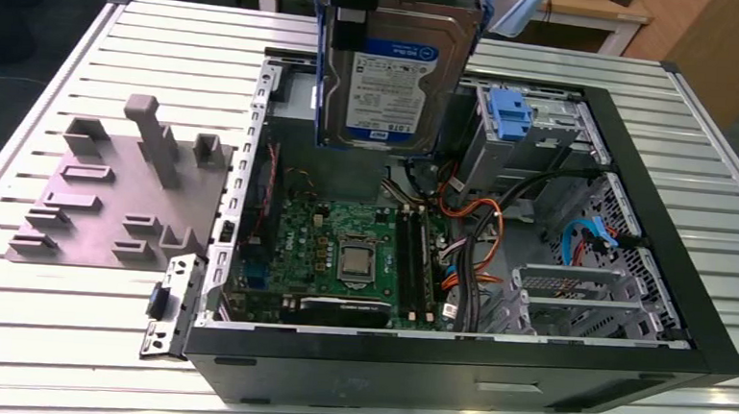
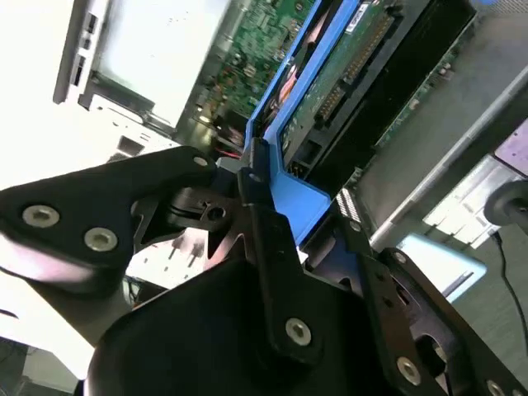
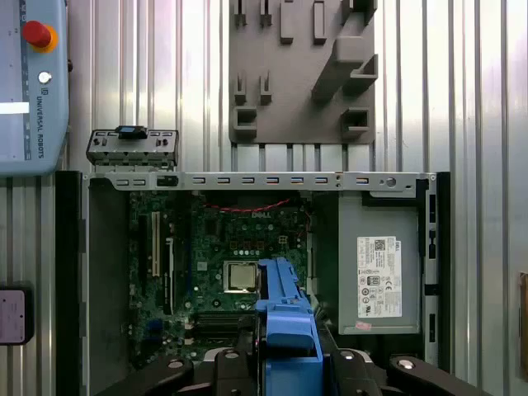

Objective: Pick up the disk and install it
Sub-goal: 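Pick up the disk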

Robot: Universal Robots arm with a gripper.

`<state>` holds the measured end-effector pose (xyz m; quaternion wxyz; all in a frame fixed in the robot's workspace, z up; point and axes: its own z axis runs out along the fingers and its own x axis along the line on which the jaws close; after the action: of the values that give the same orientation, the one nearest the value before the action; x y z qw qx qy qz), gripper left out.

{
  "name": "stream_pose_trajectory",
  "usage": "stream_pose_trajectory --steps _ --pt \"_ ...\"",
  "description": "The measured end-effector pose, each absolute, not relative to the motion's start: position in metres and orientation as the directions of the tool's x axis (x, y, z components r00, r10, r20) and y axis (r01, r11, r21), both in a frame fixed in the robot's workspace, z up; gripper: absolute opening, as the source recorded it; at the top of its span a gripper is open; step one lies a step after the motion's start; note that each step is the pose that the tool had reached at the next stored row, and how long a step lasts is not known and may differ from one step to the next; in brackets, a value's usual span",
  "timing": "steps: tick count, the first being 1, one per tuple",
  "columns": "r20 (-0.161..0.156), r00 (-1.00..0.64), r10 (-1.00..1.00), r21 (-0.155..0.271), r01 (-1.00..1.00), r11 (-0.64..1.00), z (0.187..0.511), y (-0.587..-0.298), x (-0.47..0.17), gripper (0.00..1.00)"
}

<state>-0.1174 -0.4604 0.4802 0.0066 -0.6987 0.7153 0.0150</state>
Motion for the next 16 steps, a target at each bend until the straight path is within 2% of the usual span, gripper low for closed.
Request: stream_pose_trajectory --steps 6,16 --pt "-0.03 -0.024 -0.999 0.012 -1.0 0.023 0.48 -0.435 -0.117 0.37" --pt "-0.027 -0.024 -0.999 0.012 -1.0 0.023 0.48 -0.438 -0.117 0.37"
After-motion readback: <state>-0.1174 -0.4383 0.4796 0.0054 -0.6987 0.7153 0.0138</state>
